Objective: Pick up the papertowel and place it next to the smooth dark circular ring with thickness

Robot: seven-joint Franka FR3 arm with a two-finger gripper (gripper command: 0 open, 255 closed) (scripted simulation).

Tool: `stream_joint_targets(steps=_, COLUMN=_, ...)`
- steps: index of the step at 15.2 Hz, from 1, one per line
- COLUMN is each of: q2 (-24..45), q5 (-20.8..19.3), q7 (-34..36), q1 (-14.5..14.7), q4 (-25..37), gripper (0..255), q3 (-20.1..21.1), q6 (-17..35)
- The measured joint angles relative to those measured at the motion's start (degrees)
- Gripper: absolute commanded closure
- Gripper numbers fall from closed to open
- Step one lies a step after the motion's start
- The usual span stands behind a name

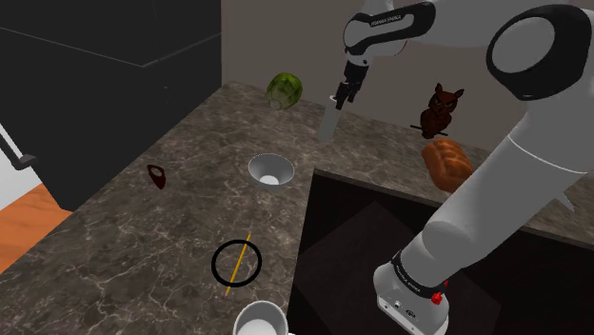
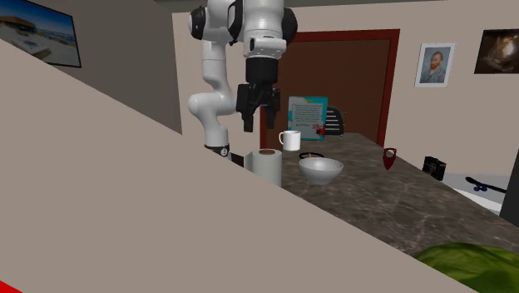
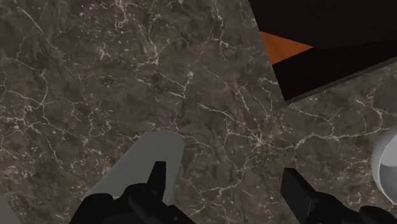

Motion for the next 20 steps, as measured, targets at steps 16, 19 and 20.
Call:
stream_joint_targets(steps=16, q2=21.58, q5=8.70, q7=-11.19, q1=-4.81, q4=20.88, gripper=0, q3=0.18, q6=2.97)
stream_joint_targets(steps=19, q2=21.84, q5=8.77, q7=-11.18, q1=-4.79, q4=20.60, gripper=0, q3=0.23, q6=3.52)
stream_joint_targets(steps=20, q2=21.85, q5=8.77, q7=-11.17, q1=-4.79, q4=20.58, gripper=0, q3=0.23, q6=3.55)
